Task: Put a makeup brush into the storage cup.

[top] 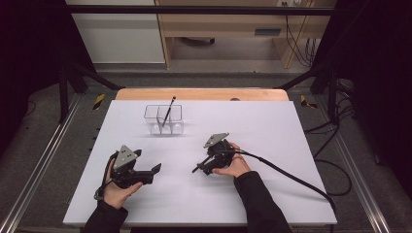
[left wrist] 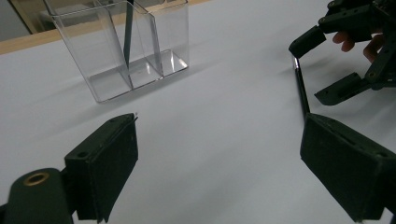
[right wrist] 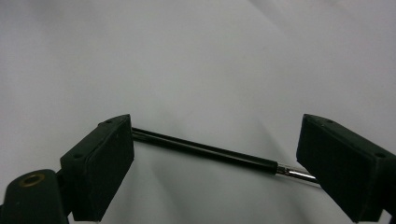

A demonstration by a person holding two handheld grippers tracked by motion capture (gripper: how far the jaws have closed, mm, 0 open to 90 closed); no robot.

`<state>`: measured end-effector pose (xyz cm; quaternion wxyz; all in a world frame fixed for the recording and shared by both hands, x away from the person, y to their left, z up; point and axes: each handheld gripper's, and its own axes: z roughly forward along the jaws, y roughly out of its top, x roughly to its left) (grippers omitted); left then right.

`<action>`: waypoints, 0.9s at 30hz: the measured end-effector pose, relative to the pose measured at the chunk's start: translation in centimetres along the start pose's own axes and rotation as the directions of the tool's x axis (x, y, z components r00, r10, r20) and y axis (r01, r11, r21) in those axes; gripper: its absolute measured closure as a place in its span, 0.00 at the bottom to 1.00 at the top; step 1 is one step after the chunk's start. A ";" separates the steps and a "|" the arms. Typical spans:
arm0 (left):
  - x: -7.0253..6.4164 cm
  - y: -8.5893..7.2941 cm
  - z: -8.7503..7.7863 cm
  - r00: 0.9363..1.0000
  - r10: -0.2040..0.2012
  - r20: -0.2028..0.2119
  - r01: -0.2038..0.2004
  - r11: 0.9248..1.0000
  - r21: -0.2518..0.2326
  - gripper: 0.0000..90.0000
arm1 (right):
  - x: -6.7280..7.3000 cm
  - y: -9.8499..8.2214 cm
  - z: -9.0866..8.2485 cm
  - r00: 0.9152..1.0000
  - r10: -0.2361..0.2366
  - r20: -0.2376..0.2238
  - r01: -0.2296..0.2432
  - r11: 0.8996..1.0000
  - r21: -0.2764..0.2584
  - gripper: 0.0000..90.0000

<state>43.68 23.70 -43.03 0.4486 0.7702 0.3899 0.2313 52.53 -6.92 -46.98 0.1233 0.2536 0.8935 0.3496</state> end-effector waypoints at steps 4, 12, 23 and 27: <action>0.0 0.0 0.0 1.000 0.000 0.000 0.000 1.000 -0.001 0.12 | 0.1 -0.1 0.6 1.000 -0.007 -0.007 0.007 1.000 0.025 0.14; 0.0 0.0 0.0 1.000 0.000 0.000 0.000 1.000 0.001 0.12 | 0.1 -0.3 0.9 1.000 0.015 -0.023 -0.014 0.998 0.055 0.20; -0.1 0.0 0.0 1.000 -0.001 0.002 0.001 1.000 -0.002 0.12 | 0.6 -0.2 0.0 0.999 0.041 0.007 -0.042 0.996 0.080 0.48; -0.1 0.0 0.0 1.000 0.001 0.002 -0.001 1.000 -0.001 0.12 | 0.8 -0.2 -0.2 0.999 0.043 0.014 -0.044 0.995 0.086 0.56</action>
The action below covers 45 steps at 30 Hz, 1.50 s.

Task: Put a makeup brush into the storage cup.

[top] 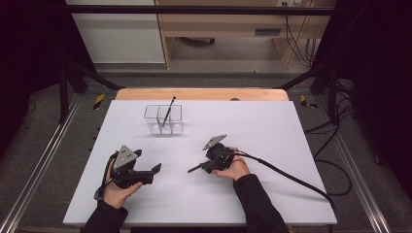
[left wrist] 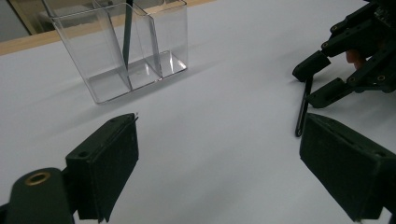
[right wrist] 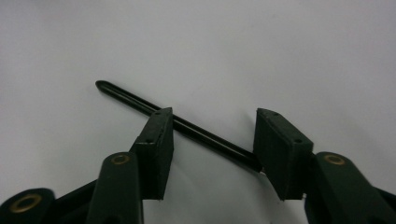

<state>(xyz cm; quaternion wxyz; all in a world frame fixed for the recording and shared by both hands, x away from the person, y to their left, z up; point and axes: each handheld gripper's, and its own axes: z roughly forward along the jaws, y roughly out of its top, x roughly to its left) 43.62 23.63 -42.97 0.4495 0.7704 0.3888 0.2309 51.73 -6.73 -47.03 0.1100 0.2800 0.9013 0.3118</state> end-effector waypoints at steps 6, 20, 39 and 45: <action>0.0 0.0 0.1 1.000 0.003 0.003 -0.003 1.000 0.004 0.12 | 0.3 0.0 -0.5 1.000 -0.005 0.008 0.005 0.999 0.035 0.68; -0.1 0.0 0.1 1.000 0.006 0.007 -0.006 1.000 0.006 0.12 | 0.5 -0.4 -1.1 0.999 -0.042 -0.014 0.043 0.998 0.052 0.72; -0.3 0.0 0.3 1.000 0.012 0.011 -0.012 1.000 0.011 0.12 | 0.7 -1.7 -1.8 0.999 -0.026 -0.043 0.027 0.999 0.034 0.83; -0.3 0.0 0.3 1.000 0.011 0.012 -0.011 1.000 0.011 0.12 | 0.9 -1.8 -1.9 0.999 -0.029 -0.033 0.030 0.999 0.032 0.91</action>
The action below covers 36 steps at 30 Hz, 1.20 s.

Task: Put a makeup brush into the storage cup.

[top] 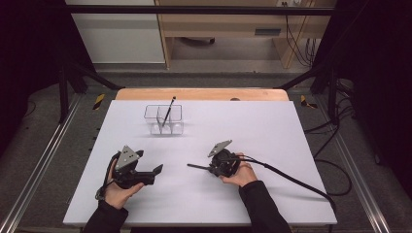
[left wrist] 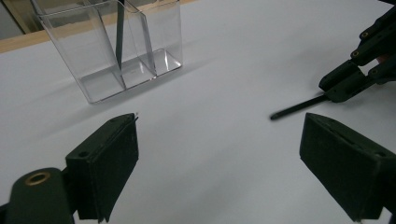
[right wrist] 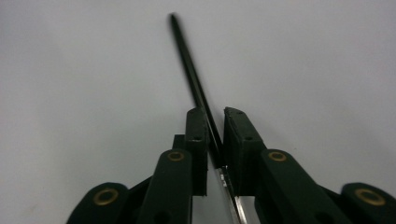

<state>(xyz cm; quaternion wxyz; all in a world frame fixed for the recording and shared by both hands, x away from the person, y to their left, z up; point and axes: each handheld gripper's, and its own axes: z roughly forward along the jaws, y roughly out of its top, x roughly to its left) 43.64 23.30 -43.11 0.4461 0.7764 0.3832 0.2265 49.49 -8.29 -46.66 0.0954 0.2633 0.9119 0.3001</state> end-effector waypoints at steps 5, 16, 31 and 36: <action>-0.1 0.0 0.0 1.000 0.003 0.001 -0.003 1.000 0.001 0.12 | 0.5 -0.2 -0.1 1.000 0.000 0.027 0.000 1.000 -0.007 0.93; 0.0 0.1 0.0 1.000 0.007 0.010 -0.007 1.000 0.007 0.12 | 0.5 0.6 -1.5 0.999 0.031 0.017 -0.032 0.999 0.019 0.77; -0.1 0.1 0.1 0.999 0.018 0.029 -0.018 0.999 0.030 0.11 | 0.2 2.5 -0.5 0.999 0.039 0.015 -0.041 0.973 0.227 0.79; -0.2 0.2 0.2 0.999 0.023 0.032 -0.024 0.999 0.036 0.12 | 0.2 2.5 -0.1 0.999 0.043 0.011 -0.044 0.962 0.269 0.84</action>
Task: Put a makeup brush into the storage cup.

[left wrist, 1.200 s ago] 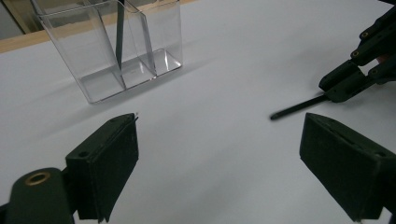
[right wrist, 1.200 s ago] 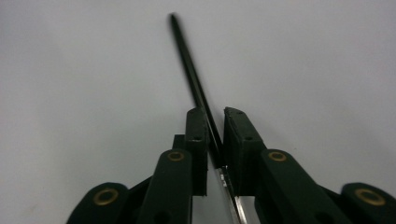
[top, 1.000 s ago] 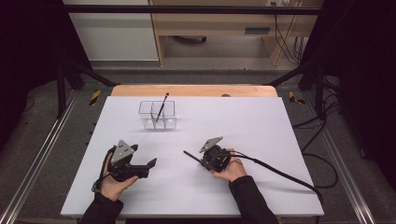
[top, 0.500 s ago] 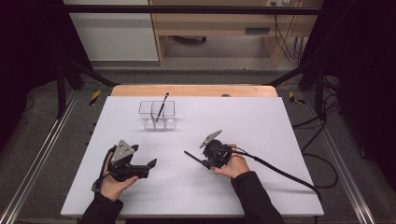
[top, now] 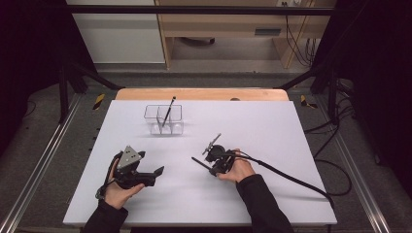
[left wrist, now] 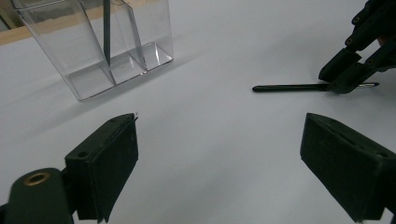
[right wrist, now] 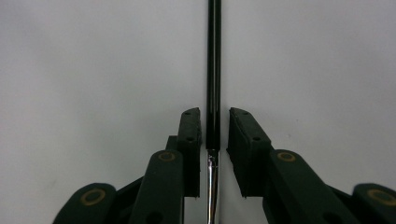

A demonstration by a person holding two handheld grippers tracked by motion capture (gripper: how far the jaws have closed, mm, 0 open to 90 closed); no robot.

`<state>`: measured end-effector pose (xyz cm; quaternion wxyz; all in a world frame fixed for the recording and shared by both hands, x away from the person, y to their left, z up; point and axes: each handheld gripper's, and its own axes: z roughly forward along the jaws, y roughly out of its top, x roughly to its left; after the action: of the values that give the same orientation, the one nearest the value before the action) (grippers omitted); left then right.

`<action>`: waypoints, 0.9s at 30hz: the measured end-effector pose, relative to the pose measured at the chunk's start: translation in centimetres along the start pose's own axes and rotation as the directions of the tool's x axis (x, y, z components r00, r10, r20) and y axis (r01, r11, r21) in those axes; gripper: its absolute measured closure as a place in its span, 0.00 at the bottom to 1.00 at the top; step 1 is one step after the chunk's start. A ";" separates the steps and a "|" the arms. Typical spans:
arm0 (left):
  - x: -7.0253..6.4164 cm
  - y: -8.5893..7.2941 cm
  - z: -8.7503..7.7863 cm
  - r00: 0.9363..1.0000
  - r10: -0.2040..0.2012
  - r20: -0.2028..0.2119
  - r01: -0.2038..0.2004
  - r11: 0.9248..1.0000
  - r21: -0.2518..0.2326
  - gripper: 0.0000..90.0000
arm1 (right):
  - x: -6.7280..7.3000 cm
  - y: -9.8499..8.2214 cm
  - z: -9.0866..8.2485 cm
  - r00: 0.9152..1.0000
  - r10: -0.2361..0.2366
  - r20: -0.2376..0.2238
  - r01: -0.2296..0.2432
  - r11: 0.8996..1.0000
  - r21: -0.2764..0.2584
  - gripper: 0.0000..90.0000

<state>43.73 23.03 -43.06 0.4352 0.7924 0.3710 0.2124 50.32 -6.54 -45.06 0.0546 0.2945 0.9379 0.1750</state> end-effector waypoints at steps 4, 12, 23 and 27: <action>-0.1 0.0 0.1 1.000 0.003 0.002 -0.003 1.000 0.005 0.12 | 0.0 0.0 0.0 1.000 -0.001 -0.001 0.001 1.000 0.013 0.89; -0.1 0.1 0.1 1.000 0.014 0.006 -0.014 1.000 0.014 0.12 | 0.1 0.1 0.0 1.000 0.004 -0.007 -0.004 1.000 0.024 0.94; -0.5 0.7 -0.3 0.998 0.061 0.021 -0.061 0.998 0.017 0.11 | 0.0 -0.1 -2.9 0.999 -0.013 -0.040 0.012 0.999 -0.044 0.94; -0.9 1.1 -0.5 0.995 0.096 0.033 -0.096 0.995 0.020 0.11 | 0.1 -0.5 -4.7 0.998 -0.027 -0.050 0.023 0.997 -0.079 0.94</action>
<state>43.34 22.21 -41.86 0.4218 0.8172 0.3278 0.2166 49.03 -8.20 -40.87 0.0442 0.2757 0.9351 0.2184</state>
